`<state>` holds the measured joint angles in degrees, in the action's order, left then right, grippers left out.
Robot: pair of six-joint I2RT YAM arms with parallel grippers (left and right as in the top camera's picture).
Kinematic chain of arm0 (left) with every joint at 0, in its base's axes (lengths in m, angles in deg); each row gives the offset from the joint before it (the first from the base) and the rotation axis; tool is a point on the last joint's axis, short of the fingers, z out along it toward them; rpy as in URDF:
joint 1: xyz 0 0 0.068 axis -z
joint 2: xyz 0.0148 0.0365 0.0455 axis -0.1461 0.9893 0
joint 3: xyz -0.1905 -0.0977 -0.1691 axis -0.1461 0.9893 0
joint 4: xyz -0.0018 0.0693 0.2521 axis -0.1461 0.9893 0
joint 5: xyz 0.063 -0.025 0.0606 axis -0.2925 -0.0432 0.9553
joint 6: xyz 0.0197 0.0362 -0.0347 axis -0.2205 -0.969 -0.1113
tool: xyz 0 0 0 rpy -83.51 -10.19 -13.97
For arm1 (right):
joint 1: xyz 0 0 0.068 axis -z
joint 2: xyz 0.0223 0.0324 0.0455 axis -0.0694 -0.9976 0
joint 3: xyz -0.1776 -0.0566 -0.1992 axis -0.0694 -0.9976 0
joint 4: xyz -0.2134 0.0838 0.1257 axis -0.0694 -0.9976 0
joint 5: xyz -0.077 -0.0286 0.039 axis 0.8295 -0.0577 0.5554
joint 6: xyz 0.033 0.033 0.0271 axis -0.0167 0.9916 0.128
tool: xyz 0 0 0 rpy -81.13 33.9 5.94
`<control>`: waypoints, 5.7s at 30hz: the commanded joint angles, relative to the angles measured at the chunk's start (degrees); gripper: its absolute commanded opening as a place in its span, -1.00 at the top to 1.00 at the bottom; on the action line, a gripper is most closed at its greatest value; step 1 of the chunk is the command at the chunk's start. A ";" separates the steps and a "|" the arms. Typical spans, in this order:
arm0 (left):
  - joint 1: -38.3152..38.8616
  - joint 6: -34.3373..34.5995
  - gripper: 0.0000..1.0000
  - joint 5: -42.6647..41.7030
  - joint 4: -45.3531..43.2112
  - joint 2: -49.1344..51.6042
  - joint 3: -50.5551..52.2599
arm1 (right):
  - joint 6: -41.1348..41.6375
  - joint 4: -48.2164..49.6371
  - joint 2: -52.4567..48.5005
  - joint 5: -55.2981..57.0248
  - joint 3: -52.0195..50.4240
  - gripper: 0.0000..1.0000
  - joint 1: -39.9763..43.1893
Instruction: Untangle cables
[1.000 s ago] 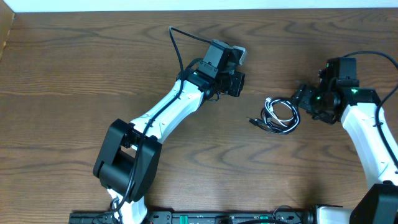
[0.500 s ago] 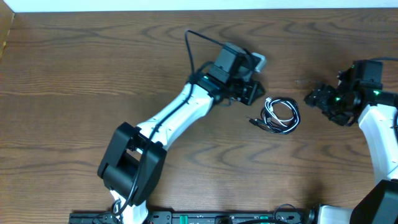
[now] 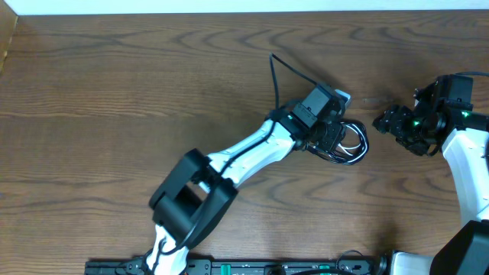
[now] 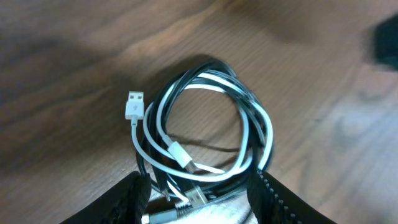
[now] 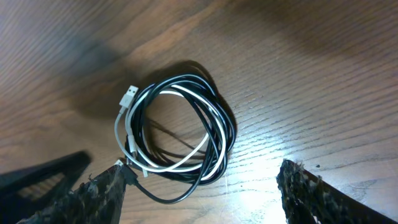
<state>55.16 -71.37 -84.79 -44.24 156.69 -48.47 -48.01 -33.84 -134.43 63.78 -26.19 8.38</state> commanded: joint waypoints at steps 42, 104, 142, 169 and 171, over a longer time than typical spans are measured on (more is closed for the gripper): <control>-4.66 0.28 0.85 8.57 4.85 -11.41 -1.31 | -4.09 0.55 1.11 -2.36 1.05 -0.61 -5.60; -19.71 2.45 0.85 -33.64 5.86 -14.05 -1.31 | -5.79 14.80 -2.51 -16.24 0.96 0.58 -19.17; -26.47 2.47 0.31 -21.44 11.32 -14.05 -1.31 | -4.85 13.07 -3.04 -11.30 0.96 0.98 -18.69; -18.62 -14.19 0.30 -38.95 8.81 -13.86 2.29 | 7.28 15.63 -2.82 -27.06 1.09 0.98 -12.66; -18.12 -15.80 0.29 -40.61 8.09 -13.86 2.29 | 7.28 15.63 -2.82 -29.22 1.09 0.98 -11.69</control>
<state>36.39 -80.45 -118.45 -35.36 144.19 -46.57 -40.58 -18.39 -137.14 42.38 -26.17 -4.67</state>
